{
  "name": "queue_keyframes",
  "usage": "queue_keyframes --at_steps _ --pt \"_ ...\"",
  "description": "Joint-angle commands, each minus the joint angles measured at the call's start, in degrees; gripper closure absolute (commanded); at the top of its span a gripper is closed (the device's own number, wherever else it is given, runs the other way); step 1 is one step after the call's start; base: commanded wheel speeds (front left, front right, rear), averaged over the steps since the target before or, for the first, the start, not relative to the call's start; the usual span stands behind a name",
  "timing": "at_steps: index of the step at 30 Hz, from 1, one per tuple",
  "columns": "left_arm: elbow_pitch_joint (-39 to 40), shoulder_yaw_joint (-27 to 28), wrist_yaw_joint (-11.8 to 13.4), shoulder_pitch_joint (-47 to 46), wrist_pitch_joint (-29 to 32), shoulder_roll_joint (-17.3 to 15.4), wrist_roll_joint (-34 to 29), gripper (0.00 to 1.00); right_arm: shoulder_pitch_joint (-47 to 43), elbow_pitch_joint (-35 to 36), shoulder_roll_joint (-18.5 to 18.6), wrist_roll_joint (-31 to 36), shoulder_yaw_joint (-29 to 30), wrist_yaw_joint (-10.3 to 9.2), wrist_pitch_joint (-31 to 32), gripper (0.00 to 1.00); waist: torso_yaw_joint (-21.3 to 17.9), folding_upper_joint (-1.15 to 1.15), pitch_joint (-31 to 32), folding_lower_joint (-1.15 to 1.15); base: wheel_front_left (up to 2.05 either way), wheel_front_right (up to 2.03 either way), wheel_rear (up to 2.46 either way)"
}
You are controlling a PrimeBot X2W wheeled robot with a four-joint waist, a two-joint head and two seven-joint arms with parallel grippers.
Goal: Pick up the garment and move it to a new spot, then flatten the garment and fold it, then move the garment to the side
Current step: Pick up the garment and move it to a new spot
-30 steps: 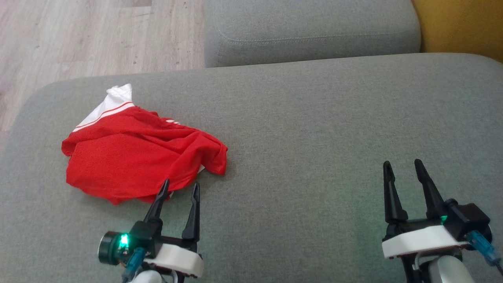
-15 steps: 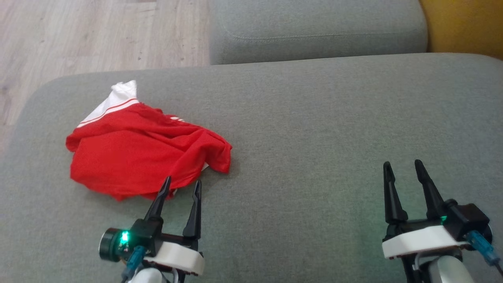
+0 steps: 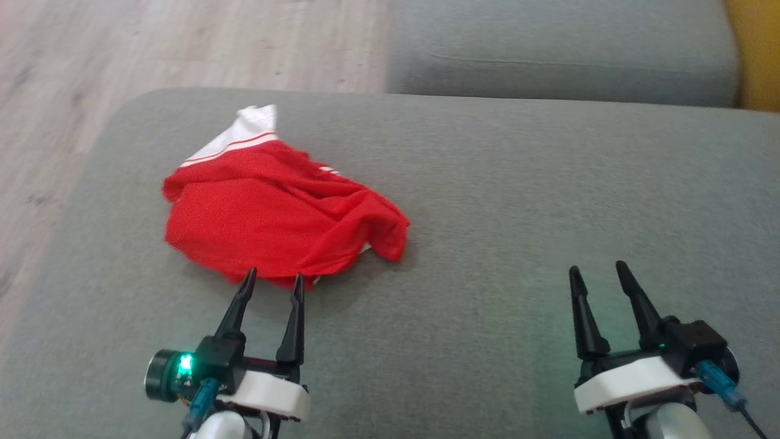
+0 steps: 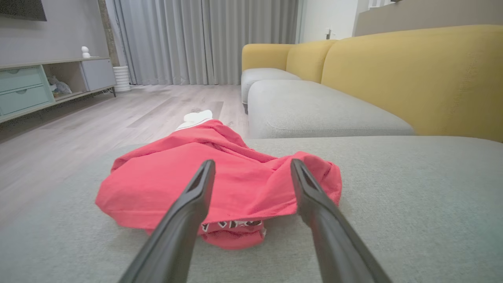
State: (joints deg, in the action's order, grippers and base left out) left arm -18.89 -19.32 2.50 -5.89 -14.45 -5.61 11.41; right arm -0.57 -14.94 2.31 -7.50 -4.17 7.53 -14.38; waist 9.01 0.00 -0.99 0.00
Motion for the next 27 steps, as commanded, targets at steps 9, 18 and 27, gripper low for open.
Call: queue_keyframes --at_steps 9,18,27 --pt "2.7 3.5 0.0 -1.7 -0.5 0.4 -1.7 0.00 3.7 0.7 0.6 0.5 -4.4 -0.04 -0.6 0.00 7.3 0.00 0.0 0.00 0.00 0.00 0.00" --pt "2.8 4.5 0.0 -0.9 -0.5 0.9 -2.4 0.00 3.5 0.5 0.6 -0.1 -6.4 -0.04 -0.6 0.00 12.6 0.00 0.3 0.00 0.00 0.00 0.00" --pt "2.8 5.7 -0.5 -0.4 -0.5 0.7 -2.9 0.00 3.3 0.5 0.6 -1.2 -7.8 -0.04 -0.6 0.00 14.3 0.00 0.7 0.00 0.00 0.00 0.00"
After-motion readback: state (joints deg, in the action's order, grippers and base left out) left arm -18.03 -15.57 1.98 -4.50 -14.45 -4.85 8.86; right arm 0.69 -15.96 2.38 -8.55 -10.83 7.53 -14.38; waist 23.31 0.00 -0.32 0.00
